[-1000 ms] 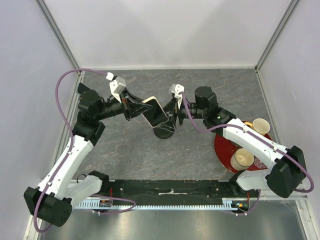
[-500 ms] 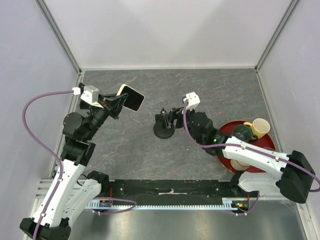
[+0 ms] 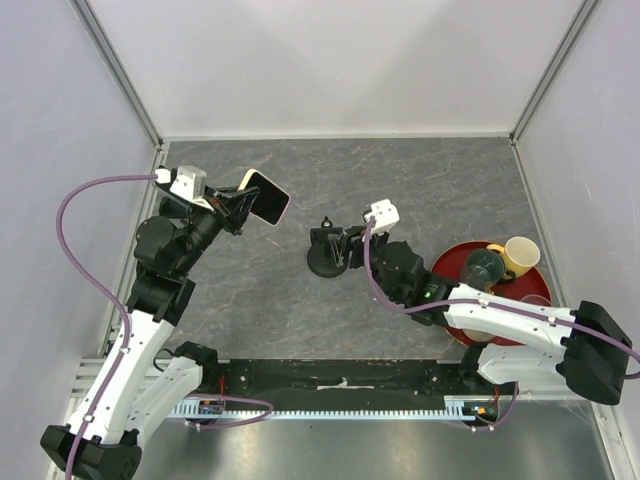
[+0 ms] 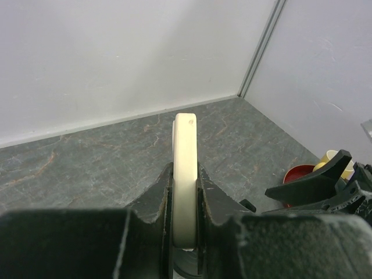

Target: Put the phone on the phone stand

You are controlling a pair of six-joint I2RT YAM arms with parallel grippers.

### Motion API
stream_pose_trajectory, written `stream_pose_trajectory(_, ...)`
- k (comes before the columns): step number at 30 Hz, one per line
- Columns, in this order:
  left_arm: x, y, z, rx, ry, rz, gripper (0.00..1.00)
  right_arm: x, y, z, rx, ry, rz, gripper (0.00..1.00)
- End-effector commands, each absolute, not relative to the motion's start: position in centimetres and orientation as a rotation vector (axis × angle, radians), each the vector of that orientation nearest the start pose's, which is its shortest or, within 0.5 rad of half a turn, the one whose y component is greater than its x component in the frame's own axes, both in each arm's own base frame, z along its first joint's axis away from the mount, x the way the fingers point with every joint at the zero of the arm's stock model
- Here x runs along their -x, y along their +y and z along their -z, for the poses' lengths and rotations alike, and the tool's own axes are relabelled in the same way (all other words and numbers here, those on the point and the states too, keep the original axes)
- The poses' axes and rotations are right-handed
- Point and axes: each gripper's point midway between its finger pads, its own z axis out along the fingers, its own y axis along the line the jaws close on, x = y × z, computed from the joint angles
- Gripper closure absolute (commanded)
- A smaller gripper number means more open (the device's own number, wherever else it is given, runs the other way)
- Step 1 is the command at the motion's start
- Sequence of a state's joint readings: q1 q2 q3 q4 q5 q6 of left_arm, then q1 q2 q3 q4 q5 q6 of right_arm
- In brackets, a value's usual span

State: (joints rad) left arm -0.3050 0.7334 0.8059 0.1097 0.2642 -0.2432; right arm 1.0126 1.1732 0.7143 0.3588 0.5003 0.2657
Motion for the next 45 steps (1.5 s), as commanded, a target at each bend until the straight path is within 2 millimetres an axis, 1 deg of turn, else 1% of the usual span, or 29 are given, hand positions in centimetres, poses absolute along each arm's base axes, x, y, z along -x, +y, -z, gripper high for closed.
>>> stream_pose_trajectory(1,-26.9,-14.4,-41.4,-0.290,1.248,0.635,0.98,-27.1,29.0,-22.8,0.226,1.652,-0.529,0.36)
stream_pose_trajectory(3,-26.9,-14.6,-41.3,-0.297,1.251,0.642,0.98,-27.2,29.3,-22.4,0.245,1.654,-0.520,0.37)
stream_pose_trajectory(4,-26.9,-14.7,-41.2,-0.299,1.254,0.647,0.98,-27.2,29.4,-22.3,0.258,1.655,-0.520,0.40)
stream_pose_trajectory(7,-27.0,-14.8,-41.2,-0.302,1.257,0.650,0.98,-27.3,30.1,-21.9,0.274,1.665,-0.527,0.44)
stream_pose_trajectory(9,-27.0,-14.6,-41.2,-0.295,1.255,0.645,0.98,-27.4,30.3,-21.6,0.275,1.669,-0.528,0.44)
stream_pose_trajectory(12,-27.0,-14.6,-41.2,-0.291,1.254,0.644,0.98,-27.6,30.3,-21.1,0.276,1.678,-0.504,0.48)
stream_pose_trajectory(13,-27.0,-14.7,-41.2,-0.292,1.254,0.649,0.98,-27.8,30.2,-21.2,0.268,1.677,-0.497,0.51)
stream_pose_trajectory(18,-26.8,-15.1,-41.1,-0.311,1.254,0.671,0.98,-27.9,30.2,-20.8,0.278,1.678,-0.483,0.57)
stream_pose_trajectory(19,-26.7,-15.1,-41.2,-0.311,1.253,0.671,0.98,-27.9,30.2,-20.8,0.279,1.676,-0.480,0.60)
stream_pose_trajectory(24,-26.8,-15.4,-40.9,-0.323,1.258,0.682,0.98,-28.2,30.0,-20.5,0.272,1.681,-0.455,0.70)
stream_pose_trajectory(25,-26.9,-15.6,-40.8,-0.327,1.264,0.691,0.98,-28.3,29.9,-20.5,0.268,1.682,-0.447,0.74)
stream_pose_trajectory(27,-26.7,-16.1,-40.7,-0.359,1.263,0.714,0.98,-28.3,29.5,-20.5,0.264,1.680,-0.430,0.78)
stream_pose_trajectory(28,-26.6,-16.4,-40.7,-0.373,1.263,0.726,0.98,-28.4,29.4,-20.4,0.269,1.678,-0.421,0.81)
stream_pose_trajectory(31,-26.2,-17.6,-40.4,-0.449,1.261,0.773,0.98,-28.3,29.4,-20.8,0.296,1.659,-0.421,0.85)
stream_pose_trajectory(32,-26.2,-18.0,-40.1,-0.472,1.266,0.789,0.98,-28.2,29.7,-20.9,0.313,1.653,-0.436,0.87)
stream_pose_trajectory(33,-25.6,-18.7,-40.1,-0.517,1.255,0.828,0.98,-28.2,29.8,-20.9,0.331,1.650,-0.443,0.92)
stream_pose_trajectory(35,-25.1,-19.4,-40.2,-0.558,1.244,0.871,0.98,-27.8,30.5,-20.8,0.388,1.641,-0.478,0.97)
stream_pose_trajectory(36,-24.6,-20.0,-39.9,-0.602,1.245,0.914,0.98,-27.6,30.7,-20.8,0.407,1.636,-0.489,1.00)
stream_pose_trajectory(37,-24.3,-20.3,-40.1,-0.626,1.227,0.929,0.98,-27.1,31.4,-20.9,0.454,1.626,-0.519,1.00)
stream_pose_trajectory(39,-23.8,-20.7,-39.9,-0.663,1.216,0.954,0.98,-27.0,31.7,-21.0,0.507,1.605,-0.529,1.00)
stream_pose_trajectory(41,-23.7,-20.8,-39.9,-0.677,1.209,0.959,0.98,-26.6,32.4,-21.1,0.570,1.594,-0.572,1.00)
stream_pose_trajectory(42,-23.5,-20.9,-39.9,-0.691,1.207,0.966,0.98,-27.2,32.3,-21.5,0.576,1.589,-0.581,1.00)
stream_pose_trajectory(43,-23.6,-21.1,-39.7,-0.697,1.214,0.974,0.98,-27.5,32.3,-21.3,0.590,1.593,-0.590,1.00)
stream_pose_trajectory(44,-23.4,-21.2,-39.8,-0.706,1.210,0.982,0.98,-27.2,32.7,-20.8,0.638,1.599,-0.630,1.00)
stream_pose_trajectory(45,-23.1,-21.4,-39.6,-0.729,1.210,1.002,0.98,-27.9,32.2,-20.9,0.642,1.598,-0.630,1.00)
